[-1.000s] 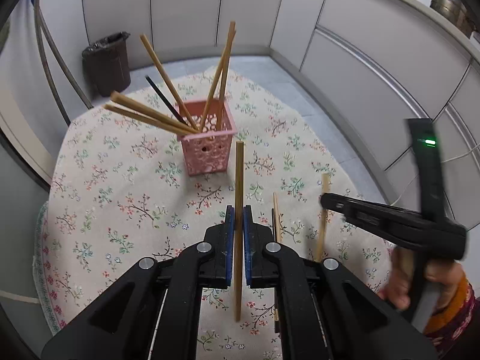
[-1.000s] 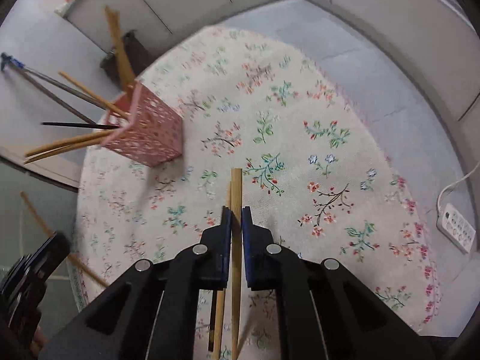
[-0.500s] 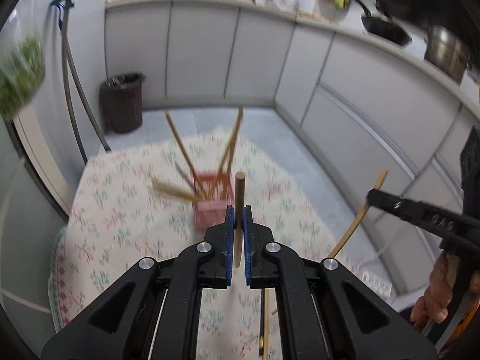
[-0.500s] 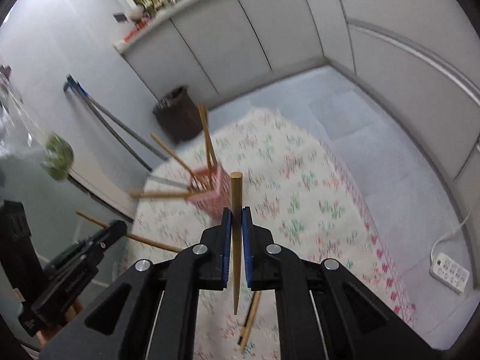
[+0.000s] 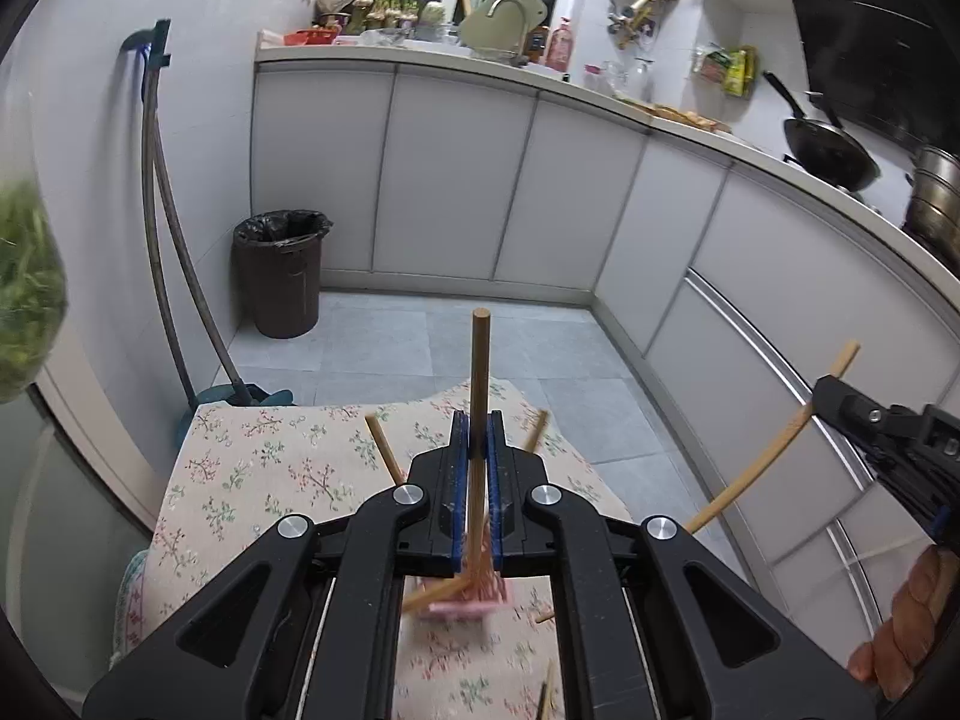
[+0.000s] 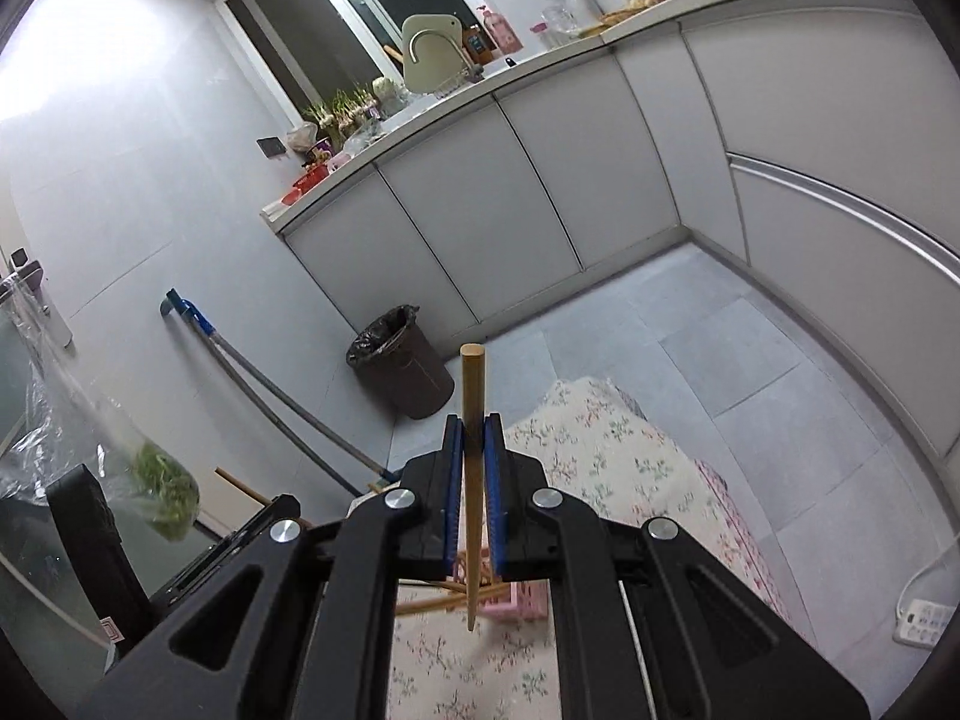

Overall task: Organize utensils
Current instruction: 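Lift both chopsticks over the pink basket and drop them in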

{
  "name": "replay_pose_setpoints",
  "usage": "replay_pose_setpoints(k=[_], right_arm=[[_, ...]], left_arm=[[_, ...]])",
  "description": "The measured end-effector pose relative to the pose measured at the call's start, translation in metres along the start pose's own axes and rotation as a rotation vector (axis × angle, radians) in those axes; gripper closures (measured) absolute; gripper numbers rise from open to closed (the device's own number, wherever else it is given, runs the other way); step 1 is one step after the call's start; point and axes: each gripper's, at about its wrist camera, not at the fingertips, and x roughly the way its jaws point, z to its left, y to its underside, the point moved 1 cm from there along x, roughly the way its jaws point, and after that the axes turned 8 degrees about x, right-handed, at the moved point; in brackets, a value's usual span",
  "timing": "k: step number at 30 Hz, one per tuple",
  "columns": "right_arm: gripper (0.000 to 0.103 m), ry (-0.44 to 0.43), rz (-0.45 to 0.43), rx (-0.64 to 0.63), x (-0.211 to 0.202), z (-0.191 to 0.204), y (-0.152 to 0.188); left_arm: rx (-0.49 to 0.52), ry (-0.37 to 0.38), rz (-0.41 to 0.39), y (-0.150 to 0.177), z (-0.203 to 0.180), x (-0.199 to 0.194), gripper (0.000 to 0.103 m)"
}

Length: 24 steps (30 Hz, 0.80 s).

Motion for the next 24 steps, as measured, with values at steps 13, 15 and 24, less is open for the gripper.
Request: replay_pose_setpoints(k=[13, 15, 24], right_arm=[[0.095, 0.057, -0.035, -0.068, 0.054, 0.017, 0.01], [0.096, 0.063, -0.044, -0.083, 0.057, 0.023, 0.012], [0.093, 0.089, -0.01, -0.159, 0.093, 0.034, 0.048]], left_arm=[[-0.192, -0.064, -0.05, 0.032, 0.056, -0.031, 0.078], [-0.208, -0.065, -0.069, 0.029, 0.063, -0.044, 0.074], [-0.212, -0.078, -0.044, 0.033, 0.066, -0.038, 0.069]])
